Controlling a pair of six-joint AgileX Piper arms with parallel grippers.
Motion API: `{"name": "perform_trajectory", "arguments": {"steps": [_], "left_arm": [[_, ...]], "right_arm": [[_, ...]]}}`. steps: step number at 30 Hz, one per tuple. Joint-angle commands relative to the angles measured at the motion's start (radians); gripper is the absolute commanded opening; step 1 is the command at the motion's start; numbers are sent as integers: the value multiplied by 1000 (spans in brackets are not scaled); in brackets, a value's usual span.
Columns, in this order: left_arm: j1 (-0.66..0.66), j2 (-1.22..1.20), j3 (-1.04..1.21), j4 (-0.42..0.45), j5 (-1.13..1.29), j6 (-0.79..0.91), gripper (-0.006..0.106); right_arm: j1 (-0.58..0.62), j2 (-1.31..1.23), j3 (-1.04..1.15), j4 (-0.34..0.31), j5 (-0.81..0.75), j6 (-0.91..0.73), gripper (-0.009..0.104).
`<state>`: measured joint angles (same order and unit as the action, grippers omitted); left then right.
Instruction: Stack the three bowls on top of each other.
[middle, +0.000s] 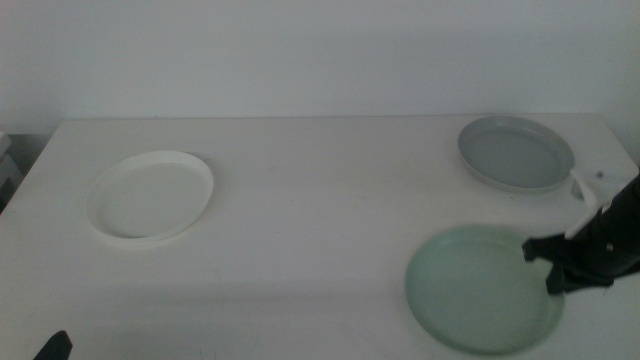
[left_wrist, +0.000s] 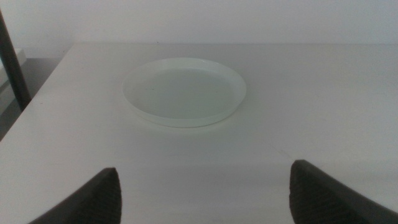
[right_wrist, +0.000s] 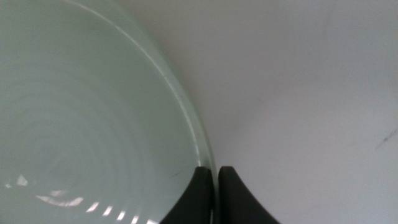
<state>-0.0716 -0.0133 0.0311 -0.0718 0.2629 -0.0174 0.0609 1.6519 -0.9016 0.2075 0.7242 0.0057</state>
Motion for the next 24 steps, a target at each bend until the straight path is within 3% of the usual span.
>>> {"name": "perform_trajectory", "arguments": {"steps": [1, 14, 24], "left_arm": [[1, -14, -5, -1, -71, -9, 91], [1, -14, -5, -1, -71, -9, 91], [1, -14, -5, -1, -71, -9, 91]], "right_arm": [[15, -88, -54, 30, -5, 20, -1], [238, 7, -350, 109, 68, 45, -1], [242, 220, -593, 112, 109, 89, -1]]}}
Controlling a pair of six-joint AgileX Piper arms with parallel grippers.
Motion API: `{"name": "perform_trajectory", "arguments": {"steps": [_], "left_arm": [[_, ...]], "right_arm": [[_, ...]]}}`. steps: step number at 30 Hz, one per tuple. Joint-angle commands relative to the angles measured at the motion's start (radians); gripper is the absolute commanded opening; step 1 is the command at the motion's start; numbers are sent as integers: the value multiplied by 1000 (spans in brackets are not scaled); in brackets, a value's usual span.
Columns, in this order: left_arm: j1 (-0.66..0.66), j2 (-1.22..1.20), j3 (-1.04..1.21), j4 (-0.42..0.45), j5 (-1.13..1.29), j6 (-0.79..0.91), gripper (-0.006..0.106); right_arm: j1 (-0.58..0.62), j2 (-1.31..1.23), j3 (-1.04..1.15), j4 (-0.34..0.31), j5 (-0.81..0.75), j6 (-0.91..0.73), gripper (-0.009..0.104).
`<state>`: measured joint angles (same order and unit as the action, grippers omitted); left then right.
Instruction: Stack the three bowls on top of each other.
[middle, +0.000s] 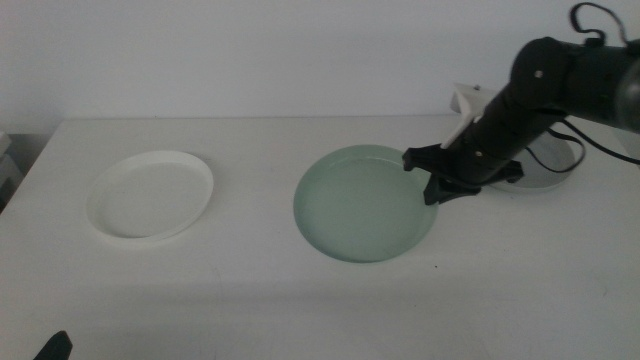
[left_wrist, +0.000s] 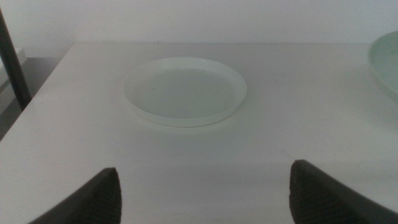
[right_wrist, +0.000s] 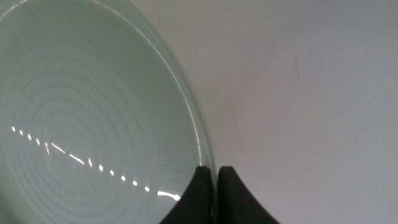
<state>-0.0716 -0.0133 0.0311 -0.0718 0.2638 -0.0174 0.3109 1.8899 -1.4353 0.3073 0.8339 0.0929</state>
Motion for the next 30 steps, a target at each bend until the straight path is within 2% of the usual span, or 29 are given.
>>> {"name": "perform_trajectory", "arguments": {"steps": [1, 14, 17, 25, 28, 30], "left_arm": [[1, -14, -5, -1, -72, -9, 91], [1, -14, -5, -1, -72, -9, 91], [1, -14, -5, -1, -72, -9, 91], [1, -14, -5, -1, -72, -9, 91], [1, -14, -5, -1, -72, -9, 91], [1, -14, -5, -1, -72, -9, 91]], "right_arm": [[-8, 7, -83, 12, 6, 2, -1], [-7, 188, -151, 12, 11, -42, -1], [-7, 197, -151, 7, 11, -55, 2], [-8, 128, -151, -4, 16, -53, 45], [-8, 41, -152, -34, 18, -55, 57], [-16, -18, -166, -66, 21, -55, 61]]}}
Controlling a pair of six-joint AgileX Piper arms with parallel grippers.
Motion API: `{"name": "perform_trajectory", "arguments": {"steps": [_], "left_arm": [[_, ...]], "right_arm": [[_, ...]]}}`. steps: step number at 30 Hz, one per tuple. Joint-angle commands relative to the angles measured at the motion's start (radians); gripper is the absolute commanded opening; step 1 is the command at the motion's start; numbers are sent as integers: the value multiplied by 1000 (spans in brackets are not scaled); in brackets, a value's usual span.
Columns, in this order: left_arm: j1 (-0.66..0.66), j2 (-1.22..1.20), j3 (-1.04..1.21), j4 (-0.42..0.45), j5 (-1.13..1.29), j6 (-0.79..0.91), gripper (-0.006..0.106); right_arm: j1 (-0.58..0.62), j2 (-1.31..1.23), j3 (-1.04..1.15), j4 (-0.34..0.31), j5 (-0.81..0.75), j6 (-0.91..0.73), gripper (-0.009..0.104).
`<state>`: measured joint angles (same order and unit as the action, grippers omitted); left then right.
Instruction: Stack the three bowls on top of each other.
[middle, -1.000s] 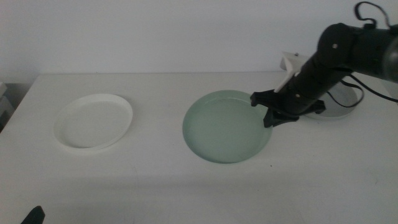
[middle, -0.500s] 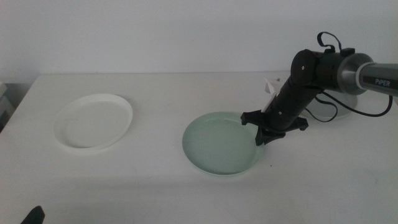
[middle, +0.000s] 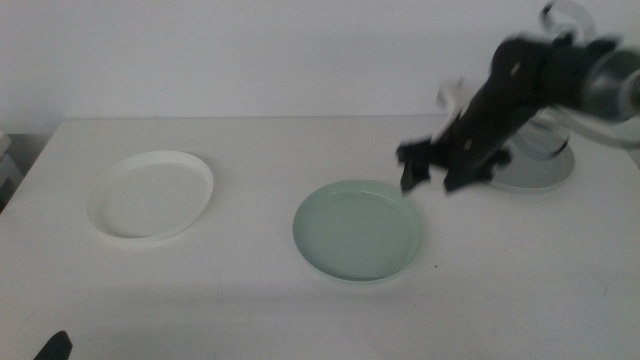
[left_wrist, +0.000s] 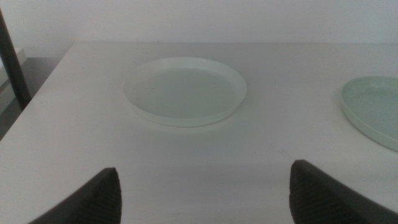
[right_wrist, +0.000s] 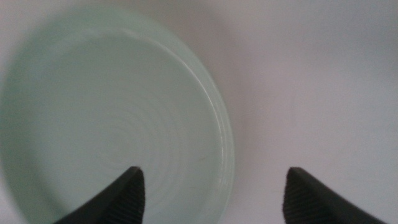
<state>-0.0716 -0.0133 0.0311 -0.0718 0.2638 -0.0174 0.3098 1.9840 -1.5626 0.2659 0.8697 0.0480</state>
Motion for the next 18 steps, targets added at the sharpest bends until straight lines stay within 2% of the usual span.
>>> {"name": "perform_trajectory", "arguments": {"steps": [1, 7, 18], "left_arm": [[1, -14, -5, -1, -72, -9, 91], [1, -14, -5, -1, -72, -9, 91], [1, -14, -5, -1, -72, -9, 91]], "right_arm": [[-26, -137, -56, -42, -4, -9, 61], [-149, -173, -236, -149, 117, -9, 58], [-417, 7, -407, -154, 73, -10, 56]]}}
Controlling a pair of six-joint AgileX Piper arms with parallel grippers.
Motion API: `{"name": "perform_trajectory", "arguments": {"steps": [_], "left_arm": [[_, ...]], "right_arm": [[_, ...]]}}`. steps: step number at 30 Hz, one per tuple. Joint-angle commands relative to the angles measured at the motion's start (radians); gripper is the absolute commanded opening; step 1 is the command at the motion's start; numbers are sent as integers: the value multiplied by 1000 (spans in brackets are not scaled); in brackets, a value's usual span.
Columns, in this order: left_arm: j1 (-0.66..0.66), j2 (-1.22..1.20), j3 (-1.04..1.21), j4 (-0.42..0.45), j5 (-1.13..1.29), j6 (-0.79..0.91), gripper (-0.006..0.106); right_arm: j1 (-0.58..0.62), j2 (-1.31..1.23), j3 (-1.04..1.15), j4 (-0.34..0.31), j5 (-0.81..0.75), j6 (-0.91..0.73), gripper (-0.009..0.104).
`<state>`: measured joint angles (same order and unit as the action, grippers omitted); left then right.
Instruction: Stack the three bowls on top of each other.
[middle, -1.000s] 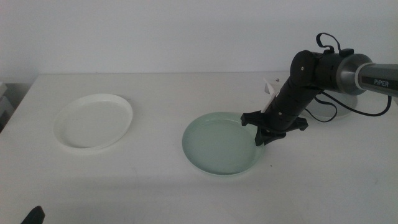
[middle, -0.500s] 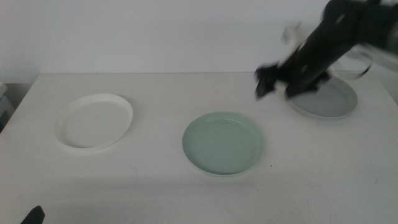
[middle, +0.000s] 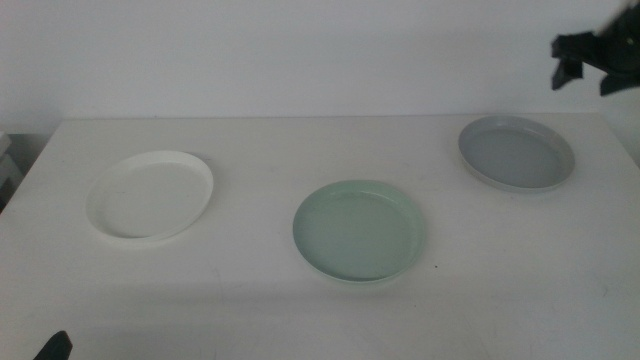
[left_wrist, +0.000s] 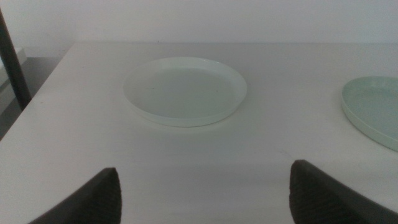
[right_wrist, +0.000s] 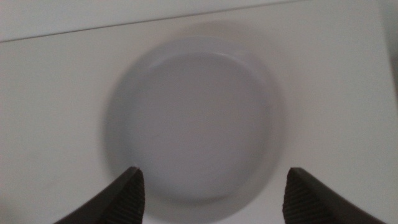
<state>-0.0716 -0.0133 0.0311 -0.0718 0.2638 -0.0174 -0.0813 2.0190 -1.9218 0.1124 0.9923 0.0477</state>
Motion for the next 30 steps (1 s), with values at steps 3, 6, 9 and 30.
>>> {"name": "perform_trajectory", "arguments": {"steps": [3, 6, 9, 30], "left_arm": [[1, -14, -5, -1, -72, -9, 91], [1, -14, -5, -1, -72, -9, 91], [1, -14, -5, -1, -72, -9, 91], [1, -14, -5, -1, -72, -8, 91]], "right_arm": [[-63, 71, -119, 1, -49, -17, 56], [-82, 170, -211, 6, -44, -20, 56], [-85, 262, -291, 7, -41, -28, 56], [-85, 464, -363, 9, -97, -42, 0]]}}
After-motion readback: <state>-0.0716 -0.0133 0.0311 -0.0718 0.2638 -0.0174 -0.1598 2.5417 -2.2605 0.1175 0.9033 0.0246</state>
